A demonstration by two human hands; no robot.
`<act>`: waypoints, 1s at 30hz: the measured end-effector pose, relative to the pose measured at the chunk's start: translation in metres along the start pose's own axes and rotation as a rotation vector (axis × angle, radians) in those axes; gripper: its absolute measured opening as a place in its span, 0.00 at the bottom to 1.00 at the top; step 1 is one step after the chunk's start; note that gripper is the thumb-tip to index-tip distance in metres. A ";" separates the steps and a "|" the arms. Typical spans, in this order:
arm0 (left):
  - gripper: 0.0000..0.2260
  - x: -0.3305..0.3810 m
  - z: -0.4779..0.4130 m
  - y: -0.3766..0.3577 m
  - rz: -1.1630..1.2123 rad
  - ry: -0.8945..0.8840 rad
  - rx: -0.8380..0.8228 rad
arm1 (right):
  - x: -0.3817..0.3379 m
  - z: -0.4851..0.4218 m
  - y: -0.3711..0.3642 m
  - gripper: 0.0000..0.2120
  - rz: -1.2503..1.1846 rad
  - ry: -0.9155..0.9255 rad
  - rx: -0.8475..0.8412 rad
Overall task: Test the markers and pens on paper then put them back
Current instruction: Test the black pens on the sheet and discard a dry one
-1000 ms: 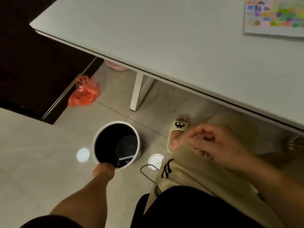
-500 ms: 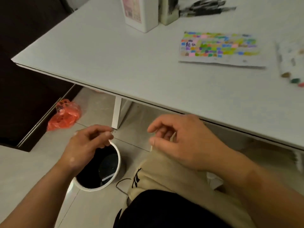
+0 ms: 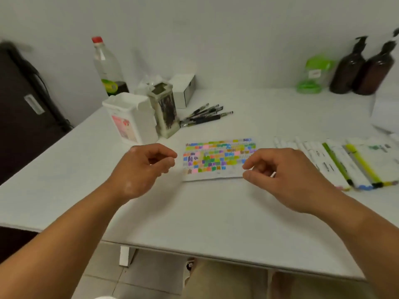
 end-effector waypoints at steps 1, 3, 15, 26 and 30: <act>0.05 0.002 -0.024 -0.006 -0.105 0.002 0.011 | 0.007 -0.011 0.006 0.03 0.012 -0.022 0.023; 0.07 0.006 -0.071 -0.018 -0.345 -0.026 0.029 | 0.021 -0.034 0.017 0.03 0.056 -0.070 0.078; 0.15 -0.004 -0.229 -0.058 -0.871 0.078 -0.026 | 0.071 -0.064 0.027 0.08 -0.034 -0.092 0.307; 0.08 0.009 -0.205 -0.064 -0.600 -0.094 0.028 | 0.070 -0.063 0.025 0.06 -0.091 -0.113 0.292; 0.08 0.040 -0.152 -0.082 -0.285 -0.318 -0.027 | 0.067 -0.068 0.019 0.12 -0.263 -0.140 0.281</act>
Point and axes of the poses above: each hand's wrist, its own z-axis away from the middle knuckle, its own y-axis out of the back of the hand, x = y × z, the point moved 4 cm from there along -z, towards the middle knuckle, and after that the axes turned 10 degrees about -x, right-handed, at the moved point
